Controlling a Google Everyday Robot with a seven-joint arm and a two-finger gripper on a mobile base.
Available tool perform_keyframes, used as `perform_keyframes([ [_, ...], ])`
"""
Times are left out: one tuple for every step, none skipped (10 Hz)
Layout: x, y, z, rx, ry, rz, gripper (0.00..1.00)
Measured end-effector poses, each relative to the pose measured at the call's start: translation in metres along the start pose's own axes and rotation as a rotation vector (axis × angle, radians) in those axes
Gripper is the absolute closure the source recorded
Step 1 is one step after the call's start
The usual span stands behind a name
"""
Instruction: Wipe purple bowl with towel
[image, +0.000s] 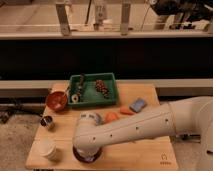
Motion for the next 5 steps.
perform_keyframes([
  [0.014,0.001,0.000,-0.008,0.004,0.008,1.00],
  [0.021,0.001,0.000,-0.015,0.006,0.014,1.00],
  [0.024,0.002,0.000,-0.020,0.007,0.022,1.00],
  [0.025,0.001,0.000,-0.022,0.010,0.025,1.00],
  [0.025,0.002,0.001,-0.023,0.009,0.027,1.00],
])
